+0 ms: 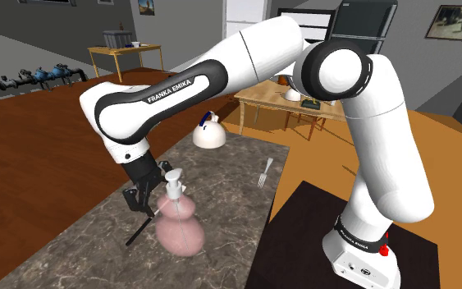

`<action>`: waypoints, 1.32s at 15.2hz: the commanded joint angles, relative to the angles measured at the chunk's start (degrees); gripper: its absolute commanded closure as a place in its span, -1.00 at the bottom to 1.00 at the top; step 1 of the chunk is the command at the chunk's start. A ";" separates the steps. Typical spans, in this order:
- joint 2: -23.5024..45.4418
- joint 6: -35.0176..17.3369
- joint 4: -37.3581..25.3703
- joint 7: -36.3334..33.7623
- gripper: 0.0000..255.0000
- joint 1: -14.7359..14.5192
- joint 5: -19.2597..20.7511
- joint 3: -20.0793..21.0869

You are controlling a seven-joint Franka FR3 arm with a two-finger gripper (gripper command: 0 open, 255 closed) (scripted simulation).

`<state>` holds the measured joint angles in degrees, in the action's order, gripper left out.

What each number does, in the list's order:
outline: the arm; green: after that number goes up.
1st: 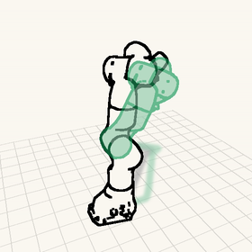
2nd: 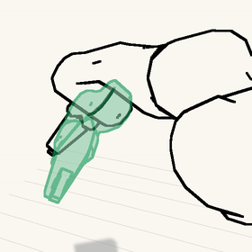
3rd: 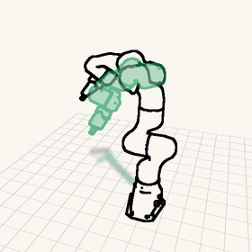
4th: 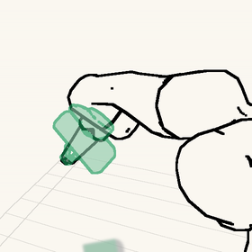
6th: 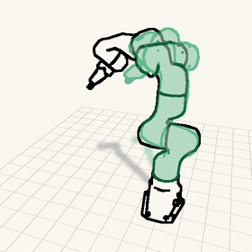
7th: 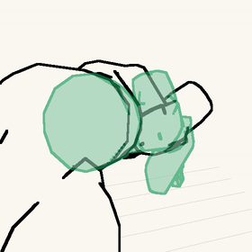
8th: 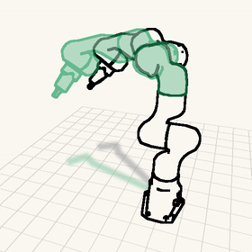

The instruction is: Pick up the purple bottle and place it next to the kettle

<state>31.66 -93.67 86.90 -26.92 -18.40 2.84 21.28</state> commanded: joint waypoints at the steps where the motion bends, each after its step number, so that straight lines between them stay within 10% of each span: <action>1: 0.00 0.00 0.00 0.00 1.00 0.00 0.00 0.00; 20: -2.27 6.50 -4.36 -0.22 1.00 0.05 -0.77 0.47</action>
<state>29.40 -87.89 83.27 -27.14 -18.32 2.09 21.73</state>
